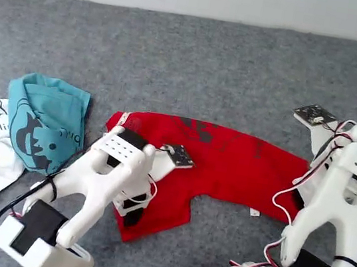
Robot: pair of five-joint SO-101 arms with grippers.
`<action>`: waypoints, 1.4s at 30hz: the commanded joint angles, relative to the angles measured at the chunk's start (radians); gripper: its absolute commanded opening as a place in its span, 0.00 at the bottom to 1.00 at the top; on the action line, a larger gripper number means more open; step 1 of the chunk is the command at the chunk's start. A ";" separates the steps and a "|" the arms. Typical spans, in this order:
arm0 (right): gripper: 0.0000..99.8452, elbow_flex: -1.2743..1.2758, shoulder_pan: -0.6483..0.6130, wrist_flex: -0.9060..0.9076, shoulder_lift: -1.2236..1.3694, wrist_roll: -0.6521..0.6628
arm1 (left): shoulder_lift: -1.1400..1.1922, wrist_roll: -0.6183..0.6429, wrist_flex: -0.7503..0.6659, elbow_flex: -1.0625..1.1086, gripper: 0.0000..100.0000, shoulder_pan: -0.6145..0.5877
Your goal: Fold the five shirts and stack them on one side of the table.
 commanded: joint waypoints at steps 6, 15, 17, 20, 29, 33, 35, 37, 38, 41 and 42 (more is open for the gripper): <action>0.08 0.005 0.012 0.039 -0.047 0.005 | 0.094 -0.003 -0.112 0.041 0.18 0.017; 0.08 0.005 0.012 0.041 -0.047 0.002 | 0.104 -0.006 -0.091 -0.044 0.13 -0.012; 0.08 0.005 0.012 0.039 -0.045 -0.017 | 0.104 -0.006 -0.068 -0.067 0.13 -0.009; 0.08 0.005 0.008 0.039 -0.045 -0.021 | 0.104 -0.006 -0.031 -0.104 0.13 -0.012; 0.08 0.005 0.007 0.039 -0.045 -0.021 | 0.110 -0.008 -0.011 -0.151 0.13 -0.014; 0.08 0.005 0.007 0.039 -0.045 -0.021 | 0.104 -0.008 -0.023 -0.148 0.13 -0.015; 0.08 0.005 0.007 0.039 -0.045 -0.021 | 0.104 -0.008 -0.021 -0.151 0.13 -0.015; 0.08 0.005 0.007 0.039 -0.045 -0.021 | 0.104 -0.008 -0.011 -0.150 0.13 -0.015; 0.08 0.005 0.007 0.039 -0.045 -0.021 | 0.104 -0.008 0.003 -0.151 0.13 -0.015; 0.08 0.005 0.007 0.039 -0.045 -0.021 | 0.103 -0.029 0.035 -0.154 0.13 -0.015; 0.08 0.005 0.007 0.039 -0.045 -0.020 | 0.103 -0.040 0.046 -0.151 0.13 -0.015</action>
